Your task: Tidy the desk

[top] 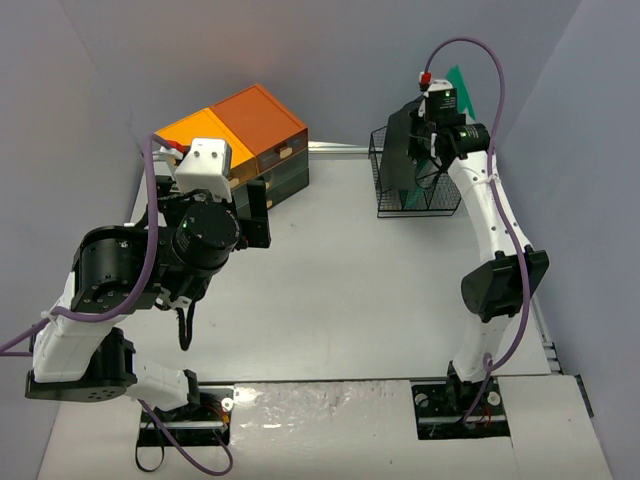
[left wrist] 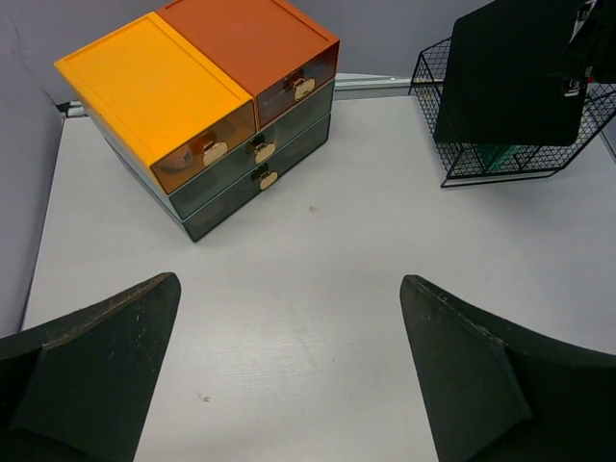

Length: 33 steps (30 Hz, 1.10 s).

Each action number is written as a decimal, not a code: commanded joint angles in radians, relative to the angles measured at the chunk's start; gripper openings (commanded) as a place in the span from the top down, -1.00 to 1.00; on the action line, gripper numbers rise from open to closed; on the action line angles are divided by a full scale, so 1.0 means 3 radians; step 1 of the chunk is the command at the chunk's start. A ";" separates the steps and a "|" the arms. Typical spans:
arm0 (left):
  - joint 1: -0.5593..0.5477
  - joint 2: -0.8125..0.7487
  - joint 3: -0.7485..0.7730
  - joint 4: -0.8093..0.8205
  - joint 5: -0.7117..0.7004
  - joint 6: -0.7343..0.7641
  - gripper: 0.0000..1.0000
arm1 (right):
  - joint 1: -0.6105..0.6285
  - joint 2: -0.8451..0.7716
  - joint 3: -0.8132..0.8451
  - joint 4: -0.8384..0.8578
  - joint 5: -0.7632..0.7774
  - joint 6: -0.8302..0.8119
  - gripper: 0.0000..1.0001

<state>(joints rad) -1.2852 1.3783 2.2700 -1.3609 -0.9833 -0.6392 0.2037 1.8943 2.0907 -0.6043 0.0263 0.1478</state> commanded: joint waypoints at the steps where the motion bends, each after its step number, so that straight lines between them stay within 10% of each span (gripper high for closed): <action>1: 0.0038 -0.0081 0.0078 -0.0453 0.0008 0.0056 -0.94 | 0.0032 0.0046 0.0092 -0.0057 0.0210 -0.0029 0.77; 12: 0.0055 -0.0074 0.0073 -0.0434 0.0107 0.0090 -0.94 | 0.0047 0.0078 -0.0071 0.0276 0.0393 0.0096 0.68; 22: 0.0060 -0.0060 0.0078 -0.0414 0.0142 0.0120 -0.94 | 0.0062 0.0055 -0.0209 0.0506 0.0476 0.0182 0.00; 33: 0.0090 -0.0054 0.0012 -0.0313 0.0191 0.0197 -0.94 | 0.0158 -0.0299 -0.0318 0.0680 0.0620 0.0252 -0.17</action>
<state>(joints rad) -1.2679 1.3750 2.2690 -1.3609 -0.9302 -0.6045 0.2270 1.9311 1.9925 -0.4750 0.1632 0.2080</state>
